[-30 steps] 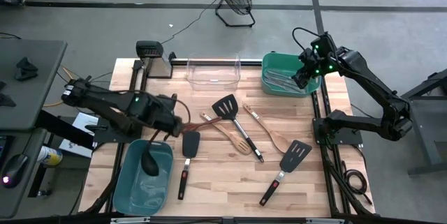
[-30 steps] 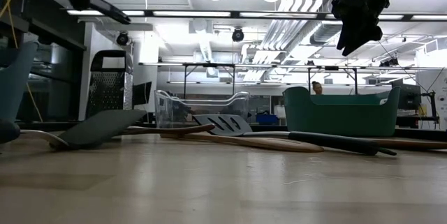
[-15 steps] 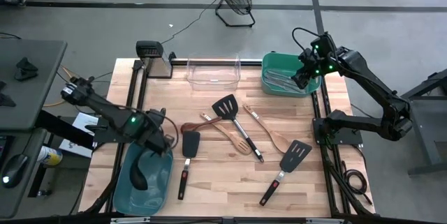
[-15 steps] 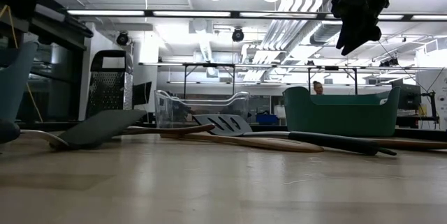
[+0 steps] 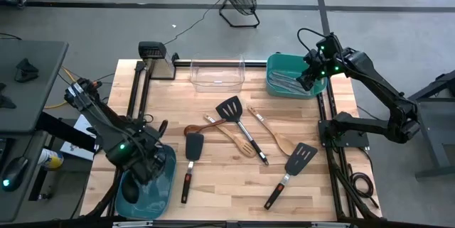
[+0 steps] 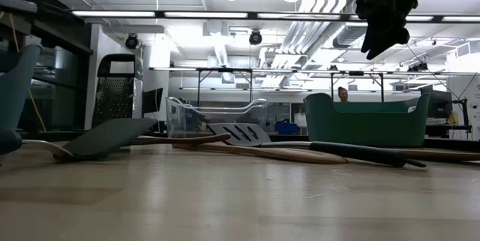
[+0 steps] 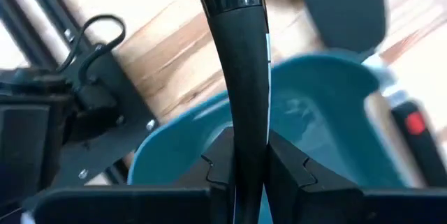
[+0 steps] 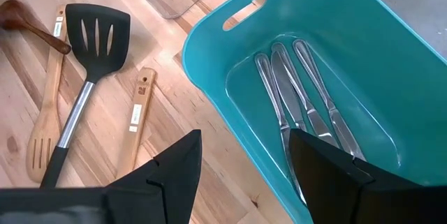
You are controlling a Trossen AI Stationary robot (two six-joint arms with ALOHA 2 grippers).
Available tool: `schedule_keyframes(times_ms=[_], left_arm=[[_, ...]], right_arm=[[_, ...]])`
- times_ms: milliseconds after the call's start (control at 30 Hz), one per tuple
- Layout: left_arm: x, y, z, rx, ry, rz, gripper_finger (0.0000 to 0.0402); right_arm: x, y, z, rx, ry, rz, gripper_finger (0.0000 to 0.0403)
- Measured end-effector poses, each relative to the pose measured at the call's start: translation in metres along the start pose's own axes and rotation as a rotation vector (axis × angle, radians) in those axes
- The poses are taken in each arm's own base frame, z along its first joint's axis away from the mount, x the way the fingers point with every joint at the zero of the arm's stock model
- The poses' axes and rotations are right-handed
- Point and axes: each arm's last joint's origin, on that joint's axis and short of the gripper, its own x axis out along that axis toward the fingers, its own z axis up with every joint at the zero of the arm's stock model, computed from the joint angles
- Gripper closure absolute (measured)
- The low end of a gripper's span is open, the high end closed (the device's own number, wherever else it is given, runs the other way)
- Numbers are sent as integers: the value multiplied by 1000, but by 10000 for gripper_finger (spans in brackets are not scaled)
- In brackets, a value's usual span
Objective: Pick & Place Kitchen Items
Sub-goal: Put the black ladle into the blue bin
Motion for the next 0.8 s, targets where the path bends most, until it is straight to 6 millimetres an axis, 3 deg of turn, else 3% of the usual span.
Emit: schedule_keyframes(times_ms=[367, 800], left_arm=[[6, -4, -15, 150, 54, -54, 358], [16, -24, -25, 78, 84, -73, 358]], right_arm=[[0, 0, 2, -21, -15, -2, 195], [0, 0, 2, -24, -25, -3, 195]])
